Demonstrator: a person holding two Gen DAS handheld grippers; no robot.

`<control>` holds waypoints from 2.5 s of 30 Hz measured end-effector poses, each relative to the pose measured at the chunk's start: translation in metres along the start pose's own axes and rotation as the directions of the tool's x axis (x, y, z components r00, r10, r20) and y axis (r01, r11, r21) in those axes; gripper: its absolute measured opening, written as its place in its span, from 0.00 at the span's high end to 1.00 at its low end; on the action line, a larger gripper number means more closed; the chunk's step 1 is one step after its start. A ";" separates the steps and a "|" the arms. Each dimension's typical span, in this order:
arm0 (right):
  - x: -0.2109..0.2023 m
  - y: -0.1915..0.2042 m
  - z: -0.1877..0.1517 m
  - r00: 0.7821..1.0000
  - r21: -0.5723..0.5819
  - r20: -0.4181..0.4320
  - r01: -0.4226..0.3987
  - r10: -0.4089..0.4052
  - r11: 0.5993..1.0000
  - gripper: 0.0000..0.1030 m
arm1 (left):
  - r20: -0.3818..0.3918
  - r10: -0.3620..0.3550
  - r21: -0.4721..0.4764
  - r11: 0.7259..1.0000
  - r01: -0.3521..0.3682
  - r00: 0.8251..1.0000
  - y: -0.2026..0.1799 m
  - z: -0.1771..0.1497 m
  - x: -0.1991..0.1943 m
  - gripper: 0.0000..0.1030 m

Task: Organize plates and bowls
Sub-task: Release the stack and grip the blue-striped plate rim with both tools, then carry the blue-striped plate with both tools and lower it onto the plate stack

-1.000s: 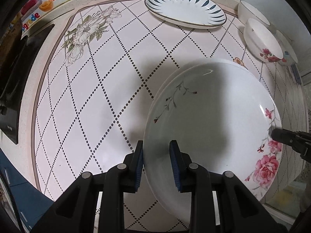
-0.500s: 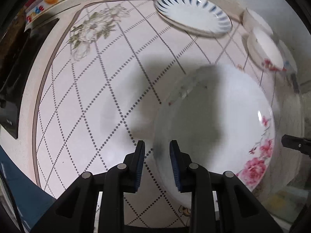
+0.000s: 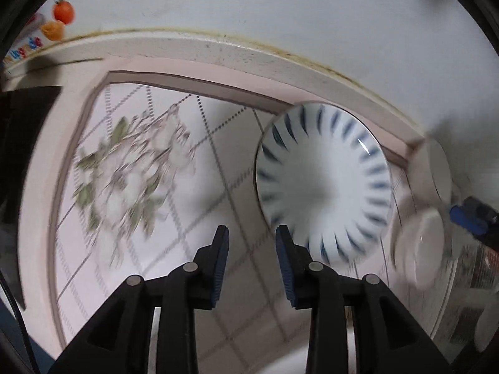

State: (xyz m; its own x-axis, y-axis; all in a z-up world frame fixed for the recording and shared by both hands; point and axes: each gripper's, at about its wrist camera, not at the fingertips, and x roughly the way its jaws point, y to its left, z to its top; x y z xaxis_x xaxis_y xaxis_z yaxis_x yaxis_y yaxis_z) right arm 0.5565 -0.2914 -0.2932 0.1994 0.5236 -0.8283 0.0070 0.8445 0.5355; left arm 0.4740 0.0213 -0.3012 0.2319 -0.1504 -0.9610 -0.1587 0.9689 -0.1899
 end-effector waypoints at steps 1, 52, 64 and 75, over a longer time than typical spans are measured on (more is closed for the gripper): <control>0.011 0.000 0.011 1.000 0.002 -0.013 0.008 -0.008 1.000 0.49 | -0.015 -0.011 -0.010 1.000 0.011 1.000 0.002 0.009 0.010 0.72; 0.121 -0.018 0.036 0.966 -0.060 -0.159 0.198 -0.205 0.978 0.94 | -0.093 -0.147 -0.072 0.987 0.141 0.985 0.019 0.046 0.050 0.80; 0.124 -0.014 0.037 0.963 -0.087 -0.156 0.210 -0.222 0.974 0.93 | -0.013 -0.033 0.005 0.999 0.033 0.999 -0.025 0.027 0.049 0.82; 0.086 -0.009 0.021 0.975 -0.064 -0.113 0.185 -0.191 0.981 0.93 | 0.037 -0.056 0.059 0.997 0.054 0.998 -0.031 0.003 -0.012 0.82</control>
State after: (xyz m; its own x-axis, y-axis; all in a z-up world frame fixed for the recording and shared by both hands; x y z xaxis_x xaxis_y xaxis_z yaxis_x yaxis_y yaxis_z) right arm 0.5942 -0.2568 -0.3655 0.0827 0.3615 -0.9287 -0.0186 0.9323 0.3612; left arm 0.4786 -0.0062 -0.2836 0.2754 -0.1971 -0.9409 -0.0889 0.9693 -0.2290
